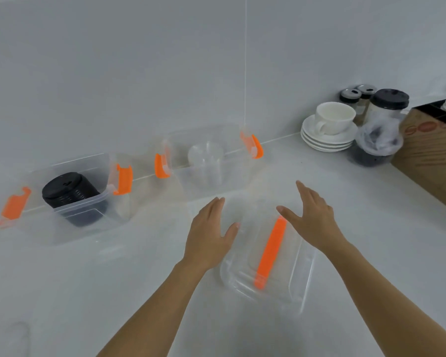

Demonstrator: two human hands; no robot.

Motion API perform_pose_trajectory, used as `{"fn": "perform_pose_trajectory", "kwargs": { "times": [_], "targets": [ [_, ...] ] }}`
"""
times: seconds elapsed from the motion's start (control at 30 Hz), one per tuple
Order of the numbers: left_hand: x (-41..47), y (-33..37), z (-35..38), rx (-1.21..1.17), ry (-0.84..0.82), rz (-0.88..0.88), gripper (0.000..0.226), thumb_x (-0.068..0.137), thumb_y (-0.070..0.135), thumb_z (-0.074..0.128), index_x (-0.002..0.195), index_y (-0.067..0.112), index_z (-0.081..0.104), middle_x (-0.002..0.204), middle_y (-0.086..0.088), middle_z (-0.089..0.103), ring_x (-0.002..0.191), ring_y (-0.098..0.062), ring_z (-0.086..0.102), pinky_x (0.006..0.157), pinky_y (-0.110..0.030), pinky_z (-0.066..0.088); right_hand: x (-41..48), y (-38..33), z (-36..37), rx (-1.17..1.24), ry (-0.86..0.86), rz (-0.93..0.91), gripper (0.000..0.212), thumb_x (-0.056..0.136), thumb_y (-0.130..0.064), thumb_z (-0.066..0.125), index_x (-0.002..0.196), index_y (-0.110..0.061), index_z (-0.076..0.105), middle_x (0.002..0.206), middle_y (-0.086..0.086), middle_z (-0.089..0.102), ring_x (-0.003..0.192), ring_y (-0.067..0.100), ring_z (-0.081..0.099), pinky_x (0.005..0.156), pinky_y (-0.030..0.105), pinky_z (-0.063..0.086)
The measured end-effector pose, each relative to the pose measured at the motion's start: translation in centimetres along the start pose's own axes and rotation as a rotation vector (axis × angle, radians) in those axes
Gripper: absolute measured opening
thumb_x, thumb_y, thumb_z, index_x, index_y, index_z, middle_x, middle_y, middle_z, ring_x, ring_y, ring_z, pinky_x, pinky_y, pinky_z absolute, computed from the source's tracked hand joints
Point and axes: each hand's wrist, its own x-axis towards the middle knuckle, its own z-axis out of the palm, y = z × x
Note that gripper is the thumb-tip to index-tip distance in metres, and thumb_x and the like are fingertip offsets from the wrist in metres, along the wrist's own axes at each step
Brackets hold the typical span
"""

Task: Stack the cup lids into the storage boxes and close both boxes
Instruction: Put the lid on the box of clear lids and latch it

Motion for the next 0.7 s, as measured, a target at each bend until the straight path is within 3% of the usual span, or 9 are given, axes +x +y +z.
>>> {"fn": "perform_pose_trajectory", "kwargs": {
  "times": [0.23,0.37,0.53,0.7],
  "targets": [
    [-2.2,-1.3,1.8,0.132,-0.223,-0.129,0.078,0.091,0.055,0.041,0.150,0.013,0.011,0.161,-0.004,0.005,0.148,-0.018,0.001,0.119,-0.034,0.004,-0.9,2.1,1.8,-0.035,-0.073,0.115,0.077,0.089,-0.052,0.049,0.149,-0.015,0.017,0.154,0.008,0.027,0.141,0.029,0.025,0.111,0.045,0.020],
    [-3.1,-2.2,2.5,0.171,-0.269,-0.156,0.083,0.087,0.062,0.039,0.150,0.015,0.012,0.161,-0.005,0.001,0.148,-0.020,-0.005,0.119,-0.037,0.000,-0.8,2.9,2.4,-0.034,-0.099,0.194,0.080,0.087,-0.055,0.049,0.149,-0.016,0.016,0.157,0.007,0.022,0.144,0.028,0.018,0.113,0.047,0.017],
    [-3.9,-3.1,3.2,0.127,-0.295,-0.177,0.082,0.084,0.063,0.047,0.149,0.021,0.019,0.161,-0.004,-0.003,0.147,-0.021,-0.010,0.118,-0.038,-0.003,-0.5,3.8,2.8,-0.068,-0.140,0.234,0.080,0.087,-0.050,0.053,0.149,-0.016,0.016,0.157,0.006,0.021,0.144,0.027,0.020,0.113,0.046,0.016],
    [-4.2,-2.4,4.0,-0.038,-0.193,-0.286,0.065,0.083,0.053,0.058,0.138,0.024,0.041,0.161,-0.003,0.004,0.148,-0.019,-0.005,0.117,-0.037,0.001,-0.8,3.8,3.2,-0.066,-0.086,0.239,0.072,0.087,-0.036,0.058,0.146,-0.013,0.023,0.151,0.012,0.028,0.138,0.031,0.027,0.111,0.044,0.019]
  ]
}}
